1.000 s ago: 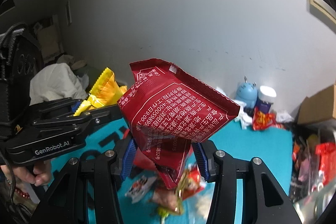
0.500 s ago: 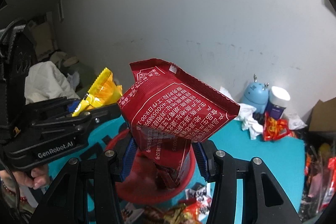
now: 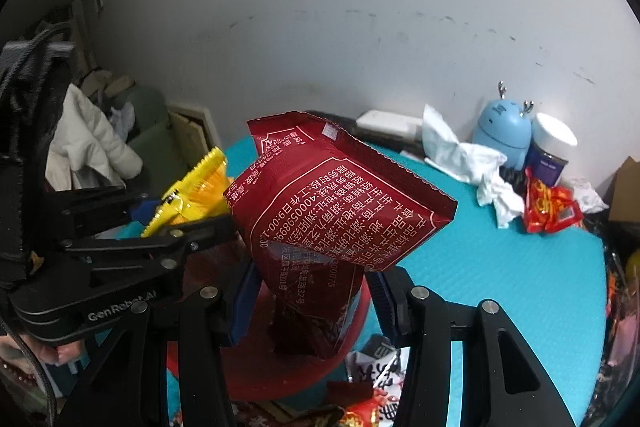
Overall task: Organize snacks
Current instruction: 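Carry the yellow bag and red packet over the red basket with both grippers, then open both grippers to drop the packets into the basket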
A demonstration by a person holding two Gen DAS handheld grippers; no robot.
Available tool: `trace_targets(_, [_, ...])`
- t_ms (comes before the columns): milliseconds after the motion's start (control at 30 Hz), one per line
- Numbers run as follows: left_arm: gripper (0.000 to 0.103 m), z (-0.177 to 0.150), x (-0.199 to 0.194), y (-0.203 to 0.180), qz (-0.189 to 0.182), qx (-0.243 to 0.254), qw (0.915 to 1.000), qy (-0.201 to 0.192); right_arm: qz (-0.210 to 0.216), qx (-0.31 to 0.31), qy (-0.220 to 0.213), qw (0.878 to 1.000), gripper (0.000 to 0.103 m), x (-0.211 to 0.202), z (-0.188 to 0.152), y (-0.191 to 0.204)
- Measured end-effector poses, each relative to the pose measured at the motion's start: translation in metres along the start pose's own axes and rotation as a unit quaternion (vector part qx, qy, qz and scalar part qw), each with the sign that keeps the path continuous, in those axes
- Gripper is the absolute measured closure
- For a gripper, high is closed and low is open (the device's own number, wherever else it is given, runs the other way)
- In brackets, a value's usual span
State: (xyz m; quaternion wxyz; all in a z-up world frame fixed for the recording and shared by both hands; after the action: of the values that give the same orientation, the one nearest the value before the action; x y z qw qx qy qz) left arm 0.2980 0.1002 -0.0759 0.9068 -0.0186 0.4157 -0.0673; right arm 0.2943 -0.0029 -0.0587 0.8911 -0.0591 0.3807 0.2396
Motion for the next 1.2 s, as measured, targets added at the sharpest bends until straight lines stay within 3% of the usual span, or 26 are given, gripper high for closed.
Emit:
trace_targets(500, [0.069, -0.018, 0.029, 0.006, 0.020, -0.011, 0.9964, 0.081, -0.008, -0.020, 0.033, 0.999, 0.053, 0.016, -0.011, 0.011])
trace_targets(667, [0.069, -0.026, 0.036, 0.009, 0.026, -0.019, 0.9930, 0.113, -0.016, -0.024, 0.032, 0.999, 0.046, 0.017, -0.009, 0.008])
trace_targets(1000, [0.068, -0.024, 0.029, 0.007, 0.019, -0.021, 0.9934, 0.111, -0.014, -0.028, 0.016, 0.999, 0.042, 0.008, -0.008, 0.010])
trace_targets(1100, [0.057, -0.018, 0.020, 0.009, 0.030, -0.019, 0.9950, 0.093, -0.020, -0.028, 0.010, 0.999, 0.034, 0.003, -0.006, 0.009])
trace_targets(1167, [0.044, -0.013, 0.011, 0.011, 0.036, -0.019, 0.9961, 0.078, -0.019, -0.027, 0.005, 0.999, 0.033, -0.001, -0.004, 0.008])
trace_targets(1200, [0.044, -0.011, 0.007, 0.011, 0.039, -0.019, 0.9966, 0.070, -0.018, -0.027, 0.004, 0.999, 0.033, -0.001, -0.004, 0.008])
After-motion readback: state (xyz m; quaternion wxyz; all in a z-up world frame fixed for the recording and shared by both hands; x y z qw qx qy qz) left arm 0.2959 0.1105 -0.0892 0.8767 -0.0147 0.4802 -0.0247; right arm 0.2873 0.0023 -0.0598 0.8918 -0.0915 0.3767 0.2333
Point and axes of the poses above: each gripper's, at about its wrist camera, not at the fingertips, and x roughly the way its jaws point, y to its left, z to its top, the point moved 7 cm from there along x, roughly the way its jaws point
